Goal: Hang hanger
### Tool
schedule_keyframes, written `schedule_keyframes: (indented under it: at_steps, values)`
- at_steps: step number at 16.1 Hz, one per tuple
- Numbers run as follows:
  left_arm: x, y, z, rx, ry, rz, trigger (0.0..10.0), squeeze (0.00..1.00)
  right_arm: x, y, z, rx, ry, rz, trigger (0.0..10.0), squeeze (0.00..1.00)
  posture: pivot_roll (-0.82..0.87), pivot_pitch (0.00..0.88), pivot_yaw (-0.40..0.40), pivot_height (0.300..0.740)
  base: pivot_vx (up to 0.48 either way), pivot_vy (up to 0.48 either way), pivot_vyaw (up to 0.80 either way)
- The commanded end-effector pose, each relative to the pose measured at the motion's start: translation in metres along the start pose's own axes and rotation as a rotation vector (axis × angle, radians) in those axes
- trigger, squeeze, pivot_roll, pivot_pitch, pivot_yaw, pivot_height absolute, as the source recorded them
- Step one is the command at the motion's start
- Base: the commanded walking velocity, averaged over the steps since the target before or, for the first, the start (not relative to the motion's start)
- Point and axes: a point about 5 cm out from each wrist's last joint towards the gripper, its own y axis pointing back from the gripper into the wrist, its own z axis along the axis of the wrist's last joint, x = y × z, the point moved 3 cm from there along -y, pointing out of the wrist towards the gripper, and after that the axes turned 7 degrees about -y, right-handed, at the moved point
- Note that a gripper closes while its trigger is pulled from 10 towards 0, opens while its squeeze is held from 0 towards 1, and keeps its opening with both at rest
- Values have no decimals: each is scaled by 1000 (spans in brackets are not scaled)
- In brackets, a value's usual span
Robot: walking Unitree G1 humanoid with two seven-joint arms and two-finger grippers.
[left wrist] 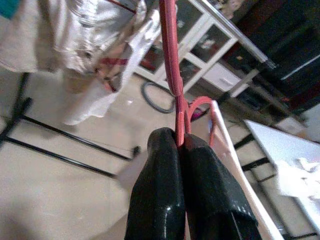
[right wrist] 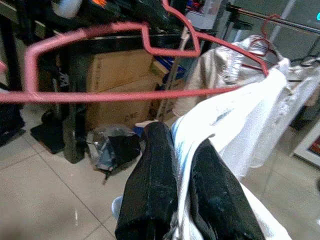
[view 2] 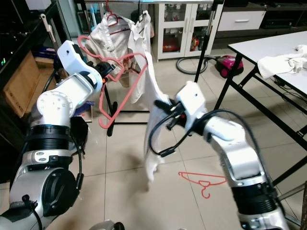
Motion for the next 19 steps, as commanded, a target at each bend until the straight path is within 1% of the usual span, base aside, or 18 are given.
schedule_keyframes:
  at_steps: [1, 2, 4, 5, 6, 7, 8, 9, 10, 11, 12, 13, 15, 16, 17, 18, 19]
  values:
    - [4, -1, 13, -54, -18, 50, 10000, 0, 6, 0, 3, -9, 6, 31, 10000, 0, -86, 0, 60, 740, 0, 0, 0]
    - [4, -6, 7, -35, -10, 102, 10000, 0, 10, -4, 2, -12, -5, 41, 10000, 0, -86, 0, 60, 740, 0, 0, 0]
    - [0, -8, 2, -3, 20, 126, 10000, 0, 18, -7, 2, -18, -8, 61, 10000, 0, -83, 0, 52, 740, 0, 0, 0]
    - [-7, -8, 2, 3, 64, 106, 10000, 0, 21, -8, -2, -8, -2, 62, 10000, 0, -83, 0, 52, 740, 0, 0, 0]
    - [-15, -7, 5, -15, 80, 58, 10000, 0, 20, -11, -8, 14, 14, 36, 10000, 0, -85, 0, 56, 740, 0, 0, 0]
    - [-22, -5, 9, -43, 61, -8, 10000, 0, 14, -12, -12, 23, 3, -8, 10000, 0, -87, 0, 58, 740, 0, 0, 0]
    - [-32, -1, 15, -80, 26, -108, 10000, 0, -1, -14, -18, 36, -11, -113, 10000, 0, -87, 0, 58, 740, 0, 0, 0]
    - [-32, -1, 15, -80, 26, -108, 10000, 0, -1, -14, -18, 36, -11, -113, 10000, 0, -87, 0, 58, 740, 0, 0, 0]
    - [-41, 6, 19, -103, -4, -225, 10000, 0, -18, -14, -18, 21, -53, -247, 10000, 0, -83, 0, 58, 740, 0, 0, 0]
    - [-51, 17, 13, -98, -166, -348, 10000, 0, -28, -14, -24, 32, -150, -338, 10000, 0, -84, 0, 59, 740, 0, 0, 0]
    - [-46, 23, -9, -20, -374, -381, 10000, 0, -26, -15, -38, 82, -163, -344, 10000, 0, -78, 0, 57, 740, 0, 0, 0]
    - [-39, 24, -21, 24, -447, -376, 10000, 0, -24, -15, -45, 105, -166, -332, 10000, 0, -78, 0, 57, 740, 0, 0, 0]
    - [-21, 25, -55, 173, -542, -354, 10000, 0, -20, -17, -67, 181, -128, -319, 10000, 0, -72, 0, 52, 740, 0, 0, 0]
    - [-8, 28, -87, 298, -585, -368, 10000, 0, -19, -18, -94, 264, -110, -324, 10000, 0, -63, 0, 46, 740, 0, 0, 0]
    - [-9, 37, -108, 391, -547, -431, 10000, 0, -18, -21, -110, 306, -123, -337, 10000, 0, -64, 0, 46, 740, 0, 0, 0]
    - [-11, 40, -113, 414, -526, -452, 10000, 0, -19, -23, -113, 312, -126, -342, 10000, 0, -64, 0, 46, 740, 0, 0, 0]
    - [-20, 56, -127, 527, -431, -563, 10000, 0, -22, -30, -113, 311, -118, -359, 10000, 0, -57, 0, 42, 740, 0, 0, 0]
